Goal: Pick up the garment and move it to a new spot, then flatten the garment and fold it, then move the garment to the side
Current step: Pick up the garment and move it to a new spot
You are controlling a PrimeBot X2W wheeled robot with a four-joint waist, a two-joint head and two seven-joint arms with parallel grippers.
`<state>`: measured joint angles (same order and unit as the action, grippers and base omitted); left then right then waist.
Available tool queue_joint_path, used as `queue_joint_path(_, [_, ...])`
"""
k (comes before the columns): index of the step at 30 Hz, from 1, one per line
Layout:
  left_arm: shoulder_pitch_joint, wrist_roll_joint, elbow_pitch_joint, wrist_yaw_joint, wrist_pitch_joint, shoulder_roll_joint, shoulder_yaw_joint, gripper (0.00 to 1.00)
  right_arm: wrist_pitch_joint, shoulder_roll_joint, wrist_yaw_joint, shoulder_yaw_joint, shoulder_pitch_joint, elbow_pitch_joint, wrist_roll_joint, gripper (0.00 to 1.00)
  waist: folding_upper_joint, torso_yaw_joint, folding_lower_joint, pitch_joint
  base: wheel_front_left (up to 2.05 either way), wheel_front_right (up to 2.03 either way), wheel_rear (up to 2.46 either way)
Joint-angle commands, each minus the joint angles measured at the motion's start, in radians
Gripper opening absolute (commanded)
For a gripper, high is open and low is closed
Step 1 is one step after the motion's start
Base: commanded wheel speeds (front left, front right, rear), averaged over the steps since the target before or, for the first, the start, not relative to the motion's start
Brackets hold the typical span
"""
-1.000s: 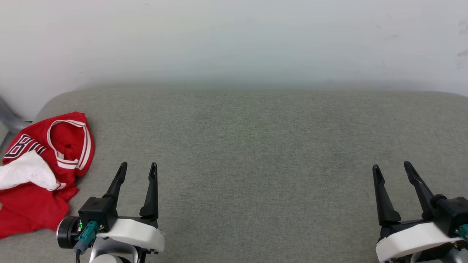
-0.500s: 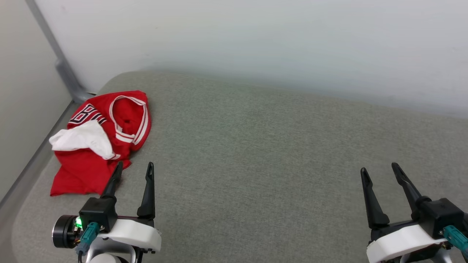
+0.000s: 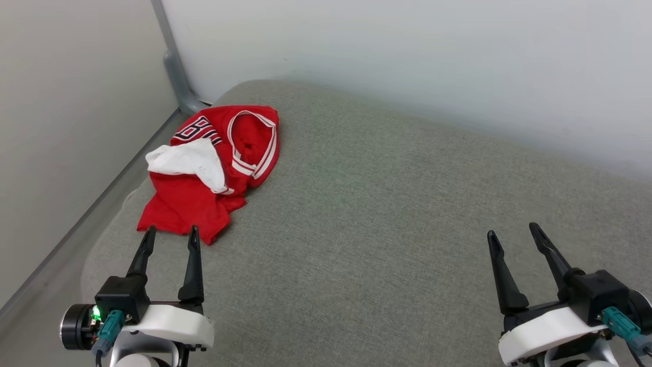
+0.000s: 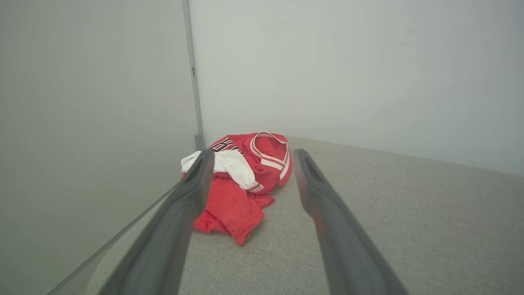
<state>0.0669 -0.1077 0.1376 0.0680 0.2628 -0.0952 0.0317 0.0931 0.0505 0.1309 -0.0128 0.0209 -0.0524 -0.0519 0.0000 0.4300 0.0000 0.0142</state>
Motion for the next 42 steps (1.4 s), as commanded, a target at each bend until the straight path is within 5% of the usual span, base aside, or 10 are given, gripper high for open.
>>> queue_joint_path(1, [0.008, 0.006, 0.003, 0.003, 0.003, 0.001, 0.002, 1.00, 0.006, 0.000, 0.000, -0.001, -0.019, 0.004, 0.002, 1.00, 0.0000, 0.018, 0.0000, 0.006, 0.00, 0.00, 0.00])
queue_joint_path(16, [0.039, -0.011, 0.019, 0.019, 0.003, 0.002, 0.034, 1.00, 0.016, 0.000, 0.000, -0.005, -0.050, 0.010, 0.009, 1.00, 0.0000, 0.024, 0.0000, 0.046, 0.00, 0.00, 0.00])
queue_joint_path(27, [0.237, -0.103, 0.086, 0.041, 0.003, -0.009, 0.117, 1.00, -0.057, 0.000, 0.000, -0.020, -0.143, -0.077, 0.092, 1.00, 0.0000, -0.063, 0.0000, 0.256, 0.00, 0.00, 0.00])
queue_joint_path(35, [0.470, -0.202, 0.289, 0.060, -0.026, -0.115, 0.127, 1.00, -0.093, 0.000, 0.000, -0.042, -0.214, -0.144, 0.149, 1.00, 0.0000, -0.135, 0.0000, 0.418, 0.00, 0.00, 0.00])
queue_joint_path(42, [0.659, -0.371, 0.458, 0.063, -0.254, -0.267, 0.050, 1.00, -0.099, 0.000, 0.000, -0.055, -0.259, -0.179, 0.166, 1.00, 0.0000, -0.193, 0.0000, 0.518, 0.00, 0.00, 0.00])
